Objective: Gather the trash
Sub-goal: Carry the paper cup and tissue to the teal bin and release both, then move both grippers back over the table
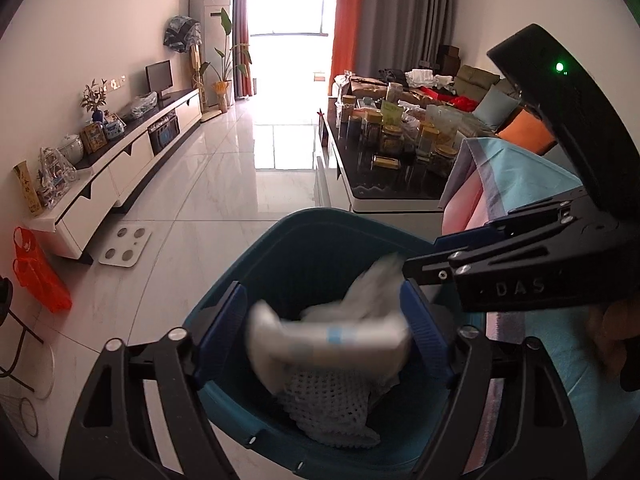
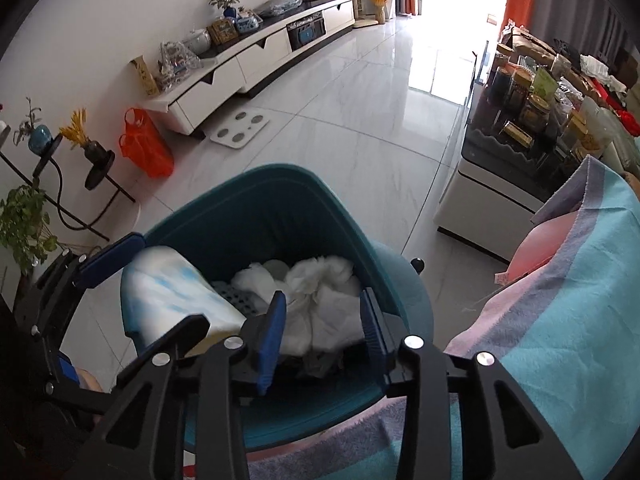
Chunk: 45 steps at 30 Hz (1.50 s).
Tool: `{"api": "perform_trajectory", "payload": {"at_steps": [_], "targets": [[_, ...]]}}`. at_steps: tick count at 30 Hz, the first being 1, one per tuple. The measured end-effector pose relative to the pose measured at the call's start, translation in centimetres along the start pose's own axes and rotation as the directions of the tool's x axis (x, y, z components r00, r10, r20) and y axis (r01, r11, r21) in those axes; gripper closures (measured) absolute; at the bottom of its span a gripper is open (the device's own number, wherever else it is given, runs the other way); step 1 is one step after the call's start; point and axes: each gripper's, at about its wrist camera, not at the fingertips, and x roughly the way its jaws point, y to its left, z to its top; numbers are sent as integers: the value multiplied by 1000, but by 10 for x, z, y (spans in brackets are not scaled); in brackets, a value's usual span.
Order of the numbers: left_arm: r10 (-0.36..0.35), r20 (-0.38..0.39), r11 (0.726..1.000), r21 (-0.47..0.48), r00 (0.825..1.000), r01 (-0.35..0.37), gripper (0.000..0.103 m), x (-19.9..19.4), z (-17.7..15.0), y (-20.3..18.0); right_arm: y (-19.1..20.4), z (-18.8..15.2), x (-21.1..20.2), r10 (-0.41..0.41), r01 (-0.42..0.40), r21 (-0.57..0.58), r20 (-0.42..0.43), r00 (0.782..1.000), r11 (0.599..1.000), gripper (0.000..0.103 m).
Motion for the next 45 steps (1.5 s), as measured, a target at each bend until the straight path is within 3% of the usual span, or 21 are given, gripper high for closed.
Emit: {"api": "perform_trajectory", "payload": {"at_steps": [13,23,30,38,45], "targets": [[10,40,1000,-12,999,-9,15,-19,0,-1,-11,-2,-29,-24,22,26,85,996,999,51],[7,117,1000,-14,993,-5,7,-68,1,-12,-18,-27,-83,-106,102,29,224,969,994,28],[-30,208,1000,-3,978,31,6,-118,9,-42,-34,-67,-133,-196,169,105,358,913,980,8],[-99,295,995,51,950,88,6,-164,13,-93,-63,-138,-189,-326,226,258,463,824,939,7],[-169,353,984,121,920,135,6,-190,4,-152,-84,-203,-219,-448,287,376,471,760,881,7]]}}
